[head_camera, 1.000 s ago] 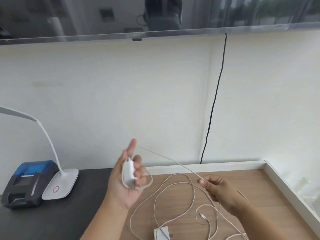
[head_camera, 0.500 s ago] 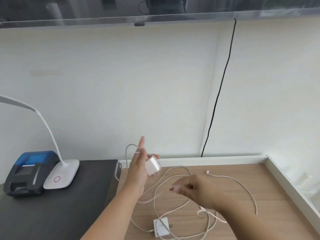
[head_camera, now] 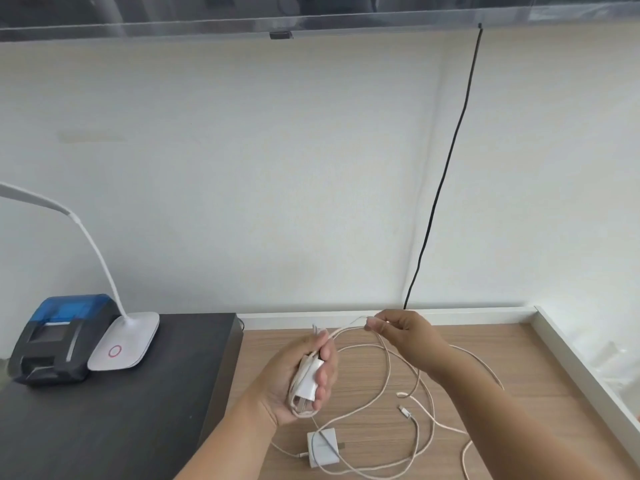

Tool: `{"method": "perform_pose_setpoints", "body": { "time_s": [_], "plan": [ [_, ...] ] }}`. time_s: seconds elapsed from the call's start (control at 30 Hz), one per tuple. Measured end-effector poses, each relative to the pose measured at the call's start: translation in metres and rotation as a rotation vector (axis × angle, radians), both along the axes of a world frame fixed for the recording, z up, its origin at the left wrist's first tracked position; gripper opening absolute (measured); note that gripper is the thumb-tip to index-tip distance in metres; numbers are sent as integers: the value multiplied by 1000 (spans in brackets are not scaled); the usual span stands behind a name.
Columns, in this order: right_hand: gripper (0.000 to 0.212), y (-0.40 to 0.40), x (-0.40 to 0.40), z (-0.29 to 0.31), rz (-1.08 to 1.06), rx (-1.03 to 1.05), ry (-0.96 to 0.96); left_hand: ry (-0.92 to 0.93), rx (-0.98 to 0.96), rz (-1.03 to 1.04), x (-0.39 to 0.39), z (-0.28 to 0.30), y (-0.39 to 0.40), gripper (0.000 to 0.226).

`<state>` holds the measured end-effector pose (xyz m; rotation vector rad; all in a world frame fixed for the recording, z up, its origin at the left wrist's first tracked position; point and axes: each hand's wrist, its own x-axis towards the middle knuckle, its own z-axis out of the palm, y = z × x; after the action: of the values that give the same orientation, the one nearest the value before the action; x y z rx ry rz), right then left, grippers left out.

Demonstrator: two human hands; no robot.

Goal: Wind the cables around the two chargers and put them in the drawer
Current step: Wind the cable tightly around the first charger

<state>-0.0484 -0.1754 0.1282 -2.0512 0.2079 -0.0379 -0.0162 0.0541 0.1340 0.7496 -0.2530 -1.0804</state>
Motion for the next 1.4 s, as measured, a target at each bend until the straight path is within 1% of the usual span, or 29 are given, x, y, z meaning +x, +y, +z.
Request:
{"method": "perform_pose_setpoints", "body": {
  "time_s": [0.07,0.13,0.2,0.23,0.27,0.33,0.37,0.43,0.47,0.5,0.53,0.57,0.63,0.67,0.7,0.73,0.8,0.83,0.9,0.93,0.97,1.07,1.13,1.17,1.23,1.3,1.37,1.4],
  "plan": [
    [21,-1,-5,-14,-23,202,58,7,-90,85,0,9,-2,24],
    [22,0,-15,-31,-6,391,128,44,-135,311,5,23,-3,20],
    [23,5,-28,-50,-1,456,199,105,-85,606,16,36,-2,21],
    [23,9,-35,-60,1,443,229,144,-40,737,25,40,0,23],
    [22,14,-42,-69,19,384,256,168,1,849,33,42,3,24],
    [21,27,-55,-80,114,170,314,158,69,1019,45,46,8,25],
    [22,34,-60,-81,179,42,336,121,83,1073,50,45,9,24],
    [27,48,-68,-69,305,-209,327,-32,175,1128,55,42,6,19],
    [30,53,-70,-59,359,-296,301,-140,250,1134,56,36,5,16],
    [31,58,-71,-46,406,-336,274,-255,313,1121,54,29,3,18],
    [30,62,-70,-33,449,-351,247,-350,376,1084,52,18,1,30],
    [27,66,-69,-20,478,-352,207,-452,454,1017,48,8,0,41],
    [26,69,-63,3,505,-346,86,-671,649,801,36,-8,-4,54],
    [26,70,-58,13,509,-350,23,-754,739,691,29,-12,-9,55],
    [25,68,-52,22,497,-355,-29,-776,783,604,20,-14,-13,54],
    [22,64,-45,28,465,-359,-76,-732,732,522,11,-16,-18,53],
    [22,53,-31,38,372,-365,-148,-557,562,341,-7,-18,-21,51],
    [23,47,-25,42,321,-355,-166,-476,531,244,-12,-17,-21,50],
    [22,33,-16,42,243,-310,-156,-322,552,66,-14,-20,-11,57],
    [22,26,-13,39,223,-266,-137,-261,518,-13,-18,-20,-6,59],
    [22,20,-9,34,202,-218,-119,-210,451,-66,-21,-21,-2,59],
    [28,10,-6,17,164,-44,-98,-81,92,-171,-22,-20,5,61],
    [33,10,-9,4,144,102,-81,-19,-95,-226,-18,-12,5,59],
    [32,13,-12,-4,138,182,-61,-18,-146,-215,-18,-5,5,58],
    [32,20,-20,-23,149,287,9,-52,-205,-84,-13,8,5,53],
    [30,27,-30,-42,184,270,66,-23,-185,147,-4,20,6,46],
    [22,29,-41,-54,229,218,145,59,-134,443,10,31,7,41],
    [20,30,-47,-55,271,185,197,60,-112,584,18,34,9,38]
  ]
}}
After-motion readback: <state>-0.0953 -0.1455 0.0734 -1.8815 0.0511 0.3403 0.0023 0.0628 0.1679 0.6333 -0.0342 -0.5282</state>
